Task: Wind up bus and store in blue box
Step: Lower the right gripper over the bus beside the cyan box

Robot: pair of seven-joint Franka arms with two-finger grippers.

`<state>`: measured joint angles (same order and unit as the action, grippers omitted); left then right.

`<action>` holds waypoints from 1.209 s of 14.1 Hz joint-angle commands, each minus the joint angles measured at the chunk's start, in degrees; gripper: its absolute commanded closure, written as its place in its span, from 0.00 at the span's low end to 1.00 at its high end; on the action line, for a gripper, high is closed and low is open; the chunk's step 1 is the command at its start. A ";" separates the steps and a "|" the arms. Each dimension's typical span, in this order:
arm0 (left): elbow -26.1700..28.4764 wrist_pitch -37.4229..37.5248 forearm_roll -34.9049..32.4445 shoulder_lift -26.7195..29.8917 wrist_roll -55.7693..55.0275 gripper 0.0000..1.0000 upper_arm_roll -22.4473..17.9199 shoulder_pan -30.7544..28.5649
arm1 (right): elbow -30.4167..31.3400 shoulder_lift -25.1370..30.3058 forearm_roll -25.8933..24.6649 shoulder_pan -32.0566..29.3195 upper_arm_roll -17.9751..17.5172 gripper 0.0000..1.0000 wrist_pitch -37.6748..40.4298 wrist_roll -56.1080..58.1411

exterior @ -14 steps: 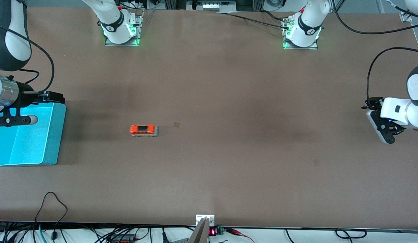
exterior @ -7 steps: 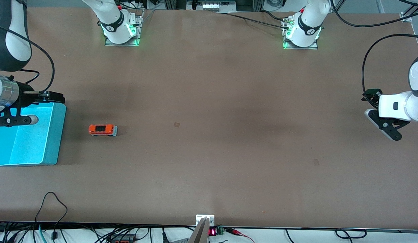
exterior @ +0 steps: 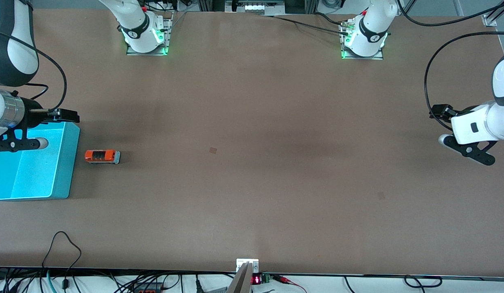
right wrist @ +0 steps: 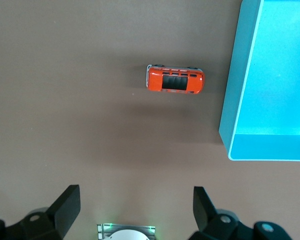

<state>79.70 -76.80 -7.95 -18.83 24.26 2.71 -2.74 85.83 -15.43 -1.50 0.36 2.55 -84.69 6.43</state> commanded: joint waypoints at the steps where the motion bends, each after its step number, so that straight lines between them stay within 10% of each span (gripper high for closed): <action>1: -0.25 1.30 -0.49 1.86 -5.53 0.00 1.77 -0.16 | 0.04 0.66 0.97 -0.53 -0.09 0.00 0.84 4.62; 7: -2.63 -0.80 3.36 3.79 -18.54 0.00 3.36 1.32 | 12.39 2.50 0.62 -2.28 -0.79 0.00 -12.12 24.36; 13: 18.01 -24.52 12.88 16.44 -20.83 0.00 -5.26 4.67 | 24.46 1.29 -2.70 -12.75 -10.55 0.00 -31.56 60.32; 17: 16.28 -20.69 7.71 14.96 -20.92 0.00 -4.73 4.32 | 30.78 0.22 -12.46 -13.28 -12.49 0.00 -43.59 64.23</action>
<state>95.54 -99.33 2.40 -4.68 4.19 -1.63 0.70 112.18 -15.99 -10.37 -11.35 -8.36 -122.25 68.43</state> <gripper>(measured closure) 0.000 0.000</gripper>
